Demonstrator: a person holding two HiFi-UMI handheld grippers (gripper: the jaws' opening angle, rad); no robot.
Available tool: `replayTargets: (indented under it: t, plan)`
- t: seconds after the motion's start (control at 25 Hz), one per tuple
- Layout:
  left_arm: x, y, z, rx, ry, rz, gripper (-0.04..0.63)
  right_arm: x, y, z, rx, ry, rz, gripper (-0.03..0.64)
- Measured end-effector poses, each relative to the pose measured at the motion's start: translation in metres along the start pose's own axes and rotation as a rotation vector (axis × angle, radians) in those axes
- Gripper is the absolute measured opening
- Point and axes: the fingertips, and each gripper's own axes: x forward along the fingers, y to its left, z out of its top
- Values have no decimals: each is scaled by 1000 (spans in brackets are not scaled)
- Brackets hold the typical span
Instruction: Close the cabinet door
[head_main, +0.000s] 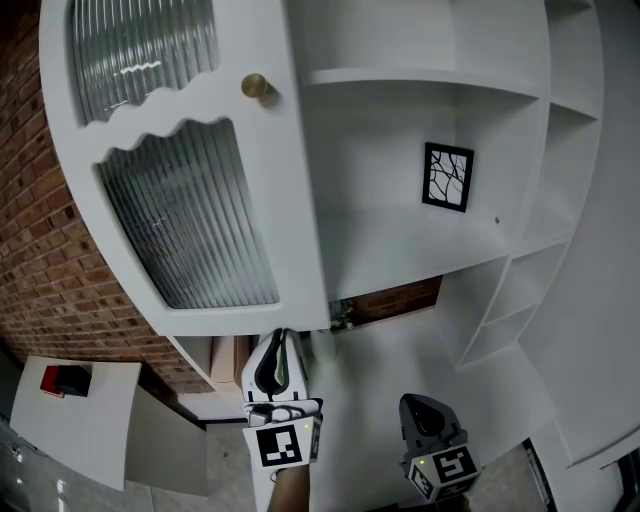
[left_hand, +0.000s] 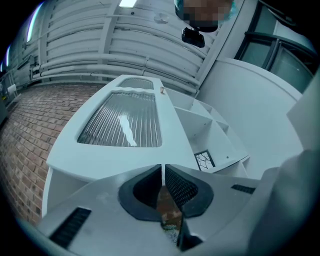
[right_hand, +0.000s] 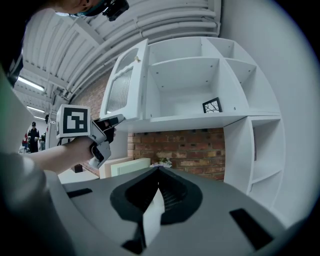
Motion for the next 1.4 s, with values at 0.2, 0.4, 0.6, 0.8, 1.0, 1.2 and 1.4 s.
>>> replayTargets:
  t: [0.2, 0.4, 0.6, 0.8, 1.0, 1.2, 1.4]
  plan:
    - [6, 5, -4, -4, -1, 2, 23, 7, 0, -4, 3, 10, 2, 0]
    - [11, 8, -6, 3, -6, 3, 20, 12, -5, -7, 8, 18, -1, 0]
    - [16, 10, -11, 5, -3, 7, 18, 16, -6, -10, 7, 20, 6, 0]
    - [21, 13, -13, 11, -5, 13, 18, 15, -10, -10, 11, 20, 6, 0]
    - [22, 13, -12, 2, -13, 17, 15, 10, -13, -9, 21, 14, 0, 0]
    - [20, 13, -13, 2, 28, -8, 17, 5, -13, -4, 54, -12, 3, 0]
    - [0, -3, -24, -55, 96, -54, 17, 1, -8, -4, 66, -11, -16, 0]
